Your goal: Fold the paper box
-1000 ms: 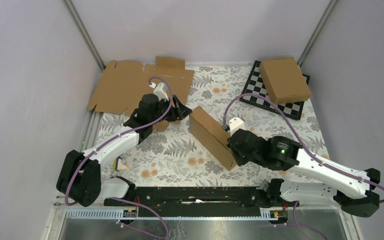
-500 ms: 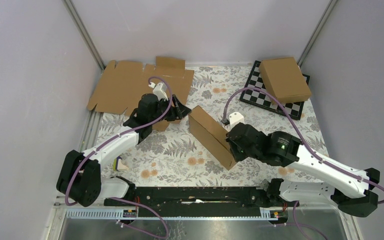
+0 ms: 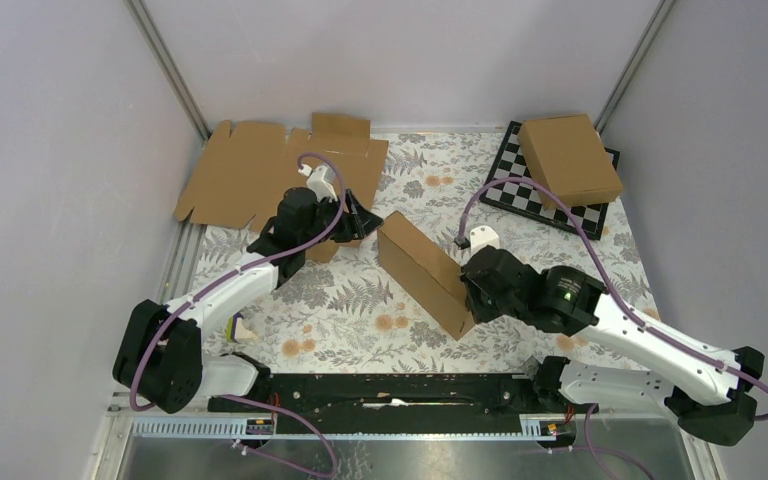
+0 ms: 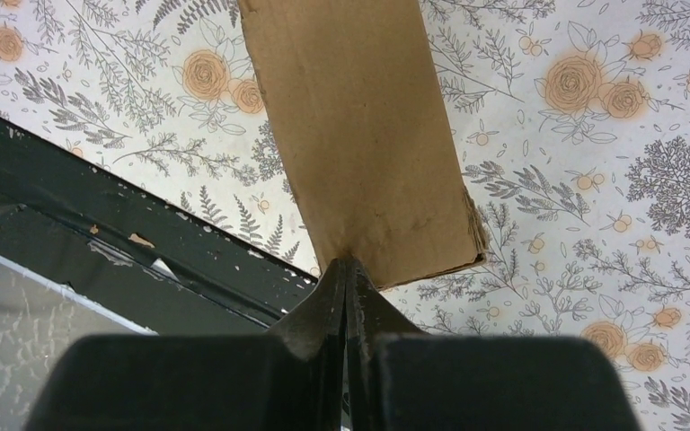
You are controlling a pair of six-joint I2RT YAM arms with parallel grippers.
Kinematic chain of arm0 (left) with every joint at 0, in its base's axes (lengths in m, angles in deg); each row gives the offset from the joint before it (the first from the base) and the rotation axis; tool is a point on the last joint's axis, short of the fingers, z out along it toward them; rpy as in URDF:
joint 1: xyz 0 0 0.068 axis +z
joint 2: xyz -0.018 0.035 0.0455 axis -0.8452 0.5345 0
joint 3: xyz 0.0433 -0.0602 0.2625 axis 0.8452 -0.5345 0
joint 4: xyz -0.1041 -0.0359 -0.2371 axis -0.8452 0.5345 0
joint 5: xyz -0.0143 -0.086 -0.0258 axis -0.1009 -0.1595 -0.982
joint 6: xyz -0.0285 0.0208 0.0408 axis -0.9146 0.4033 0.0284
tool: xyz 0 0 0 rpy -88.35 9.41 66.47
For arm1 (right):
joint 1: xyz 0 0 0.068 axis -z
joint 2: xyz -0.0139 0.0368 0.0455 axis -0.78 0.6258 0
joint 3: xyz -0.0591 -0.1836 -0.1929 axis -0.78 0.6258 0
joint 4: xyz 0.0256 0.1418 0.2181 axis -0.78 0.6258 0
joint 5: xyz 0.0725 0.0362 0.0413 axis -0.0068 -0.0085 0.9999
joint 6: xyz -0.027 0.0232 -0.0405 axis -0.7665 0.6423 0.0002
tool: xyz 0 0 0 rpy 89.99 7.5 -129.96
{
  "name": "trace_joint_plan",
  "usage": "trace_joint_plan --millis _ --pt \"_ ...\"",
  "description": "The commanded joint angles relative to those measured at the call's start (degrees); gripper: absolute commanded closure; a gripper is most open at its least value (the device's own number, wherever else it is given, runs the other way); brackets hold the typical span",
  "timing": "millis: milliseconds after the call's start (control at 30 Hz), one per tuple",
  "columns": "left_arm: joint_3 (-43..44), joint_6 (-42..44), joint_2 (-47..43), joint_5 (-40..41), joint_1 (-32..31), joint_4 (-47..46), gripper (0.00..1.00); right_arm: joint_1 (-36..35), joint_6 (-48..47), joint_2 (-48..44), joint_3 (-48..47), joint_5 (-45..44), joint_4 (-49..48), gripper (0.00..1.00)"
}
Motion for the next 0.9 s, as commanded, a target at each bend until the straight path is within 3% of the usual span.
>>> trace_joint_plan --millis 0,200,267,300,333,400,433,567,733,867 --pt "-2.43 2.33 1.44 1.47 -0.51 3.57 0.45 0.73 -1.12 1.66 -3.39 -0.29 3.97 1.00" --pt "-4.80 1.68 3.07 2.20 -1.32 1.95 0.48 0.75 -5.45 6.06 -11.88 -1.58 2.97 0.97" --pt "-5.05 1.71 3.36 2.48 -1.69 2.02 0.48 0.82 -6.53 7.43 -12.96 -2.31 1.74 0.86" --pt "-5.08 1.71 3.35 2.68 -1.88 1.97 0.48 0.98 -6.97 7.97 -13.30 -2.36 0.95 0.75" --pt "-5.09 1.71 3.04 2.79 -1.93 2.01 0.48 1.19 -7.69 8.53 -13.82 -2.28 0.14 0.58" --pt "-4.49 1.88 2.46 3.07 -2.02 2.54 0.48 1.88 -9.34 9.58 -14.92 -2.07 -1.38 0.15" --pt "-3.99 2.15 2.10 3.24 -2.02 3.10 0.48 2.15 -10.43 10.34 -15.48 -2.16 -2.05 0.03" --pt "-1.79 3.21 0.64 3.34 -2.02 5.38 0.46 4.07 -13.85 14.00 -16.69 -2.94 -3.58 0.01" --pt "-0.10 4.11 -1.08 3.32 -2.02 6.66 0.44 8.77 -15.57 18.11 -15.08 5.94 -7.73 0.00" --pt "-0.04 4.64 -1.45 3.44 -2.02 6.88 0.44 9.19 -16.65 21.90 -13.24 7.93 -9.15 0.00"
